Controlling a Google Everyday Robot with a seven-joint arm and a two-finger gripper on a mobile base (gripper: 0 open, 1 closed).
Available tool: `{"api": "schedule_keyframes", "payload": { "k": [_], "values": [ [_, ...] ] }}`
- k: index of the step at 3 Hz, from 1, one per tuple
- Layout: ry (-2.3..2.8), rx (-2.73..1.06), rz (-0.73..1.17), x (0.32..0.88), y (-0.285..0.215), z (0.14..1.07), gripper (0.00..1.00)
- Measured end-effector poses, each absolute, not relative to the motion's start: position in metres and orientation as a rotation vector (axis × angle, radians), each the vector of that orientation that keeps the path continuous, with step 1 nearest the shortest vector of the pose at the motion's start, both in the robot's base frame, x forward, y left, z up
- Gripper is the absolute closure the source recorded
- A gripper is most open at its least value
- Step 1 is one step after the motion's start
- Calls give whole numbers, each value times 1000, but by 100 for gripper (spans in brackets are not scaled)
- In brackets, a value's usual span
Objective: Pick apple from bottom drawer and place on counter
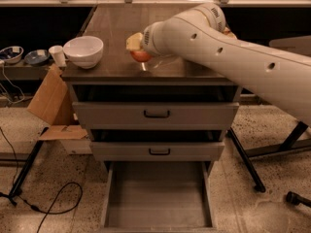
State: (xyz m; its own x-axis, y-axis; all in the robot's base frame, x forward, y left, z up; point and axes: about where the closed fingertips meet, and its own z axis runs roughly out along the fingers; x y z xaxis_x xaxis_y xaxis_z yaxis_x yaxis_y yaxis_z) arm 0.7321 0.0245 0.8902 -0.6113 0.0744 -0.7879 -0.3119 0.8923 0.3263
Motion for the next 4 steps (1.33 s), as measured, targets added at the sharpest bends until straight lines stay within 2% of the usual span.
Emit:
{"api": "schedule_keyframes", "payload": {
  "k": [2,3,4],
  "values": [
    [2184,-134,507,742,30,881,100],
    [2208,-131,505,747,31,874,85],
    [2228,-132,513,750,30,869,62]
  ]
}}
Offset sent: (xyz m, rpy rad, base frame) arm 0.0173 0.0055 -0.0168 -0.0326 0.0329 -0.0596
